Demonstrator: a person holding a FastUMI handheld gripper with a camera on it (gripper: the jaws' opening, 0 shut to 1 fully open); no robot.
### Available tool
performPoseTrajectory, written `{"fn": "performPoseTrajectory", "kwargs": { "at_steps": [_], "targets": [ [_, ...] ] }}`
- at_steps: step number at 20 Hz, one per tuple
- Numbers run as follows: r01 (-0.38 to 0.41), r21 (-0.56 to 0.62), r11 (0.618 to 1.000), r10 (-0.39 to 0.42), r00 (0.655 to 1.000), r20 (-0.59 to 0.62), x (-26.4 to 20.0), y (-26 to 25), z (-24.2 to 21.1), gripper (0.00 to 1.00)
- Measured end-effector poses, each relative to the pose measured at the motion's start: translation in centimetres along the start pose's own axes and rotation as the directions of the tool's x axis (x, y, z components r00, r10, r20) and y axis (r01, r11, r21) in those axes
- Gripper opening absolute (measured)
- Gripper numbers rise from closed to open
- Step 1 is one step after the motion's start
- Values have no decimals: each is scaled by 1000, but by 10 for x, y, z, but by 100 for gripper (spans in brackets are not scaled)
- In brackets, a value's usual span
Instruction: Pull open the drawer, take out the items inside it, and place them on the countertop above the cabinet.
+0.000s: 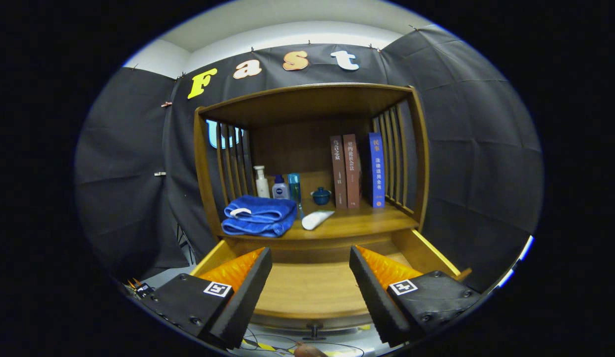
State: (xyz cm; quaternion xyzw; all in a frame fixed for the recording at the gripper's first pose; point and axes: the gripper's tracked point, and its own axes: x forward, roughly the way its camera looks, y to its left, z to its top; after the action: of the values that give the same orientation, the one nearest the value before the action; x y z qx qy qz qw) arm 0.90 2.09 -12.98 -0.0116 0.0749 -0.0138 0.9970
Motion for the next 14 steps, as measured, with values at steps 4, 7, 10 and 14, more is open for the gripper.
{"fn": "performPoseTrajectory", "kwargs": {
  "at_steps": [4, 7, 10, 14],
  "targets": [
    [20, 27, 999, -19, 1000, -19, -21, -11, -48, 100],
    [24, 40, 999, -21, 998, -60, -24, -16, -82, 100],
    [21, 42, 999, -16, 993, -117, -20, -16, -108, 100],
    [19, 25, 1000, -15, 990, -139, -9, -15, -123, 100]
  ]
}}
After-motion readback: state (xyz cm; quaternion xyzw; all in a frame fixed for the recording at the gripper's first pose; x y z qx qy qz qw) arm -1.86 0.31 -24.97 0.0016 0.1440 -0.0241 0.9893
